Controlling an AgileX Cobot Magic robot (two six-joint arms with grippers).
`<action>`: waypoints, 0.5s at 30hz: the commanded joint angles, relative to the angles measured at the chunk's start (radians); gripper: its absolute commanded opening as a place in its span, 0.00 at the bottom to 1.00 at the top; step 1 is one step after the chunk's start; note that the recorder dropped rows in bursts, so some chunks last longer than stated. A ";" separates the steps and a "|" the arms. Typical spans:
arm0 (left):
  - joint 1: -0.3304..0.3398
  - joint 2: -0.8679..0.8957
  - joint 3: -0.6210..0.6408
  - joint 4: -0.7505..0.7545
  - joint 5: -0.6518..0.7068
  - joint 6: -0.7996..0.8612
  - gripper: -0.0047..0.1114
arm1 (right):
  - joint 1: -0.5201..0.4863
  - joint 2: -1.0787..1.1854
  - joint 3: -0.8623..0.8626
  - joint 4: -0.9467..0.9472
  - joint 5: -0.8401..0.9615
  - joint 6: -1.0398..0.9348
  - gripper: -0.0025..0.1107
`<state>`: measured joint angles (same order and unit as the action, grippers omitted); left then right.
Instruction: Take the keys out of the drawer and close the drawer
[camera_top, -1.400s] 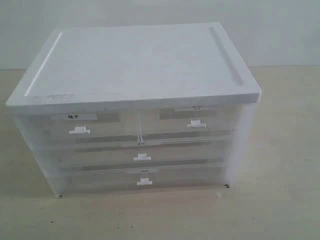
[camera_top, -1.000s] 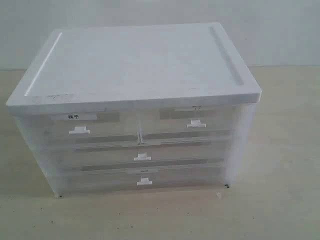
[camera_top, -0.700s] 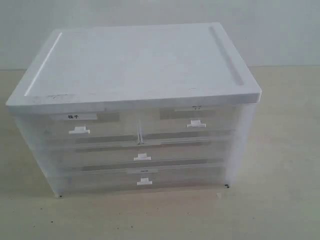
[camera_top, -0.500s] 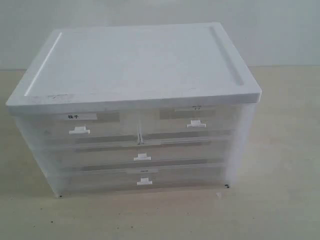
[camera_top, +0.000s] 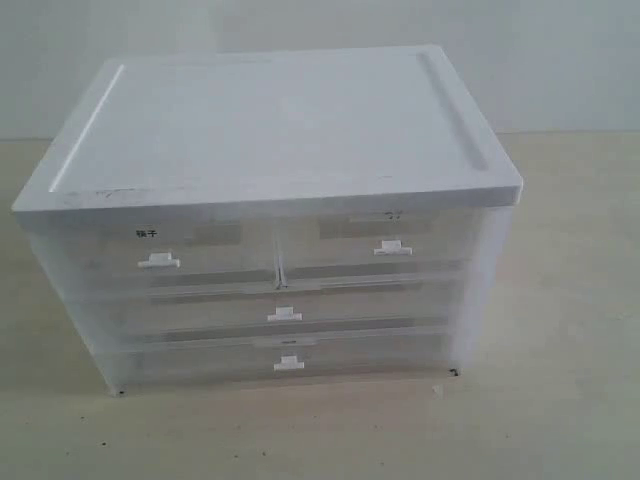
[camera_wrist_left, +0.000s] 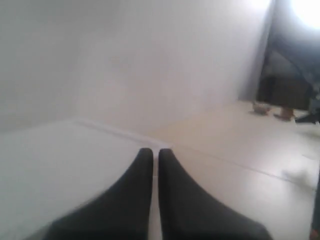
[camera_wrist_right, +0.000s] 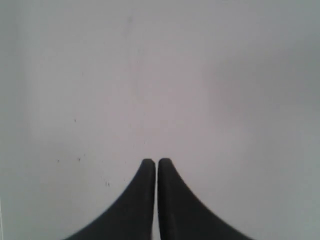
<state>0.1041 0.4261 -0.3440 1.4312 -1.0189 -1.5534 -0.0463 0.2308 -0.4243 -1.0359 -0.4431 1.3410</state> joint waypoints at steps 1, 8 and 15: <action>0.004 0.203 0.051 0.085 0.035 0.004 0.08 | -0.003 0.143 -0.100 -0.240 -0.058 0.133 0.02; 0.004 0.504 0.222 -0.203 -0.021 0.598 0.08 | -0.003 0.334 -0.127 -0.337 -0.214 0.063 0.02; 0.004 0.679 0.235 -0.378 -0.030 0.809 0.08 | -0.001 0.483 -0.171 -0.353 -0.260 -0.231 0.02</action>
<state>0.1061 1.0728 -0.1152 1.1042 -1.0307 -0.7954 -0.0463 0.6688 -0.5780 -1.3835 -0.7504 1.1679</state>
